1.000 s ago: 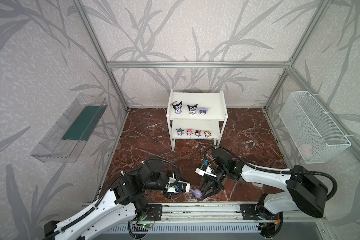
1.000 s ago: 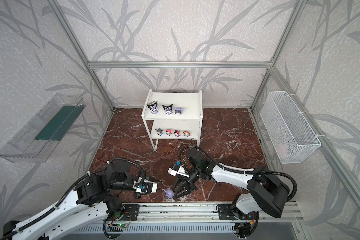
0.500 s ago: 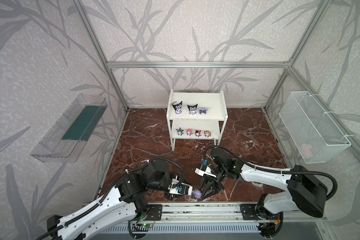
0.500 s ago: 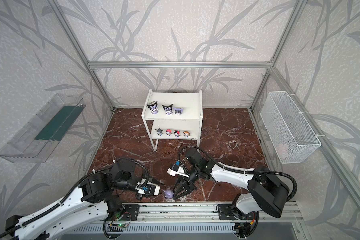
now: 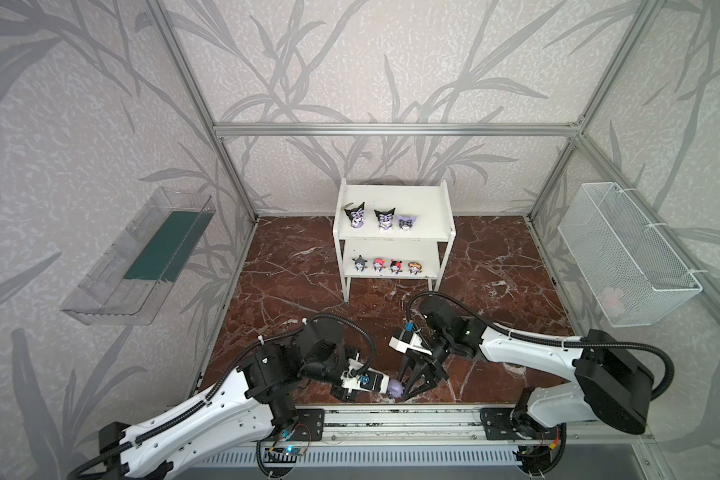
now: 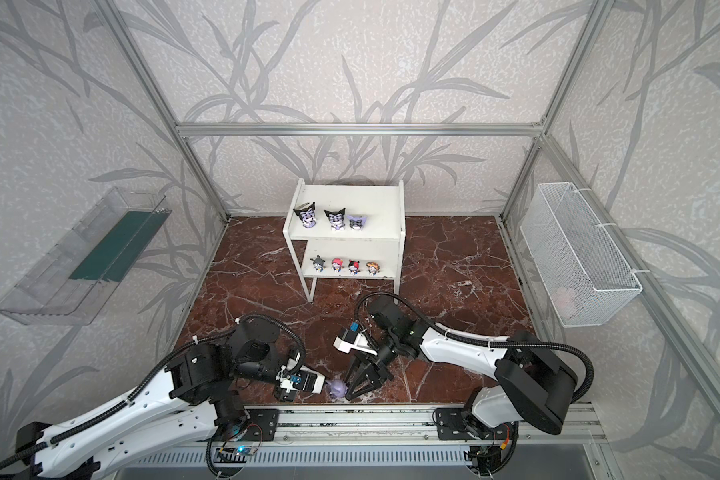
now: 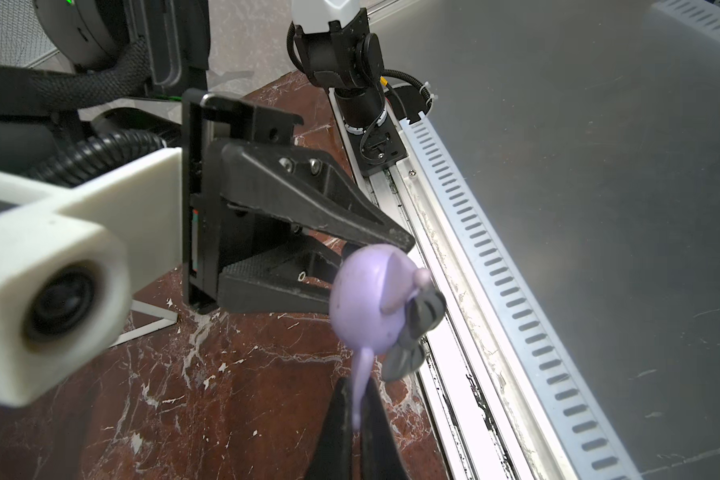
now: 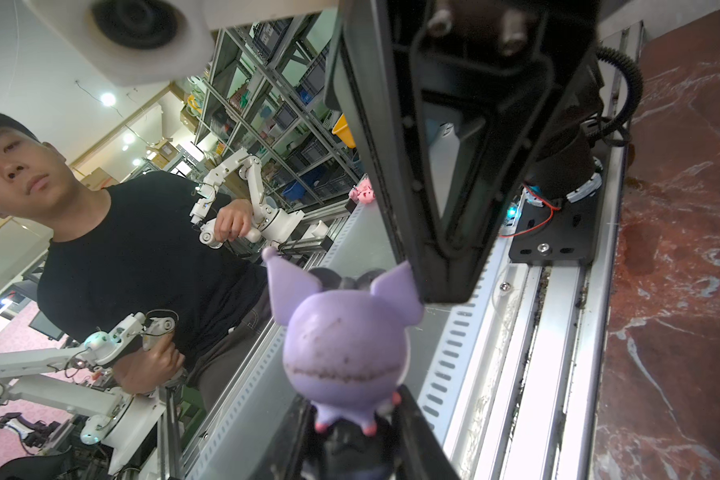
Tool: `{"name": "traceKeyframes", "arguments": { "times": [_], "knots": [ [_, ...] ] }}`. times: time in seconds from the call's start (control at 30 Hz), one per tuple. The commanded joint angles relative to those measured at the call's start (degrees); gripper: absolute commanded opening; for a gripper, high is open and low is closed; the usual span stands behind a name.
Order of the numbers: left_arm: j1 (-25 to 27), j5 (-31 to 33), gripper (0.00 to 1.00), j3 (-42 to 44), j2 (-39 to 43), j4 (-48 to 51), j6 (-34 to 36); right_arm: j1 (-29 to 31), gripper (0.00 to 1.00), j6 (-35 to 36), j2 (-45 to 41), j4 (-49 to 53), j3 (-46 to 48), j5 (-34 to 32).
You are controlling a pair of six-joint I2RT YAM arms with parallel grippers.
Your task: Place and organize the plastic toys onto the shelf
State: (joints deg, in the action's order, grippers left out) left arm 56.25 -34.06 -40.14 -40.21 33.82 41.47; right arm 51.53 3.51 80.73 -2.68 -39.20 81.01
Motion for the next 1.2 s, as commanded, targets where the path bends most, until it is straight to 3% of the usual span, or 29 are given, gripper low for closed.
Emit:
{"name": "traceKeyframes", "arguments": {
  "times": [0.0,0.07,0.2,0.37,0.57,0.77,0.97,1.17],
  "knots": [
    [0.1,1.6,0.00,-2.1,-0.2,-1.0,-3.2,-0.3,0.49,1.2,-1.9,2.0,-1.3,-5.5],
    [0.1,4.0,0.00,-3.1,-0.8,0.2,-7.1,-1.3,0.58,1.1,-4.0,1.9,-0.7,-9.1],
    [0.1,7.0,0.00,-4.0,-0.9,2.5,-13.0,-4.5,0.65,-0.7,-10.0,0.0,2.7,-18.0],
    [0.0,12.7,0.00,-6.4,-3.0,7.5,-22.4,-5.2,0.70,0.6,-23.7,-3.7,9.9,-41.3],
    [0.0,20.5,0.00,-10.5,-9.9,7.8,-37.5,0.9,0.68,6.2,-33.0,-11.5,15.6,-60.4],
    [0.0,27.5,0.00,-14.6,-16.7,6.4,-49.2,10.9,0.67,8.2,-31.1,-16.3,15.1,-78.3],
    [-0.1,30.2,0.00,-16.4,-20.5,6.3,-54.2,17.6,0.64,10.4,-26.5,-22.6,14.4,-92.2],
    [-0.1,30.0,0.00,-16.1,-20.3,4.9,-55.6,18.7,0.57,11.0,-22.3,-25.7,12.8,-96.5]
  ]
}}
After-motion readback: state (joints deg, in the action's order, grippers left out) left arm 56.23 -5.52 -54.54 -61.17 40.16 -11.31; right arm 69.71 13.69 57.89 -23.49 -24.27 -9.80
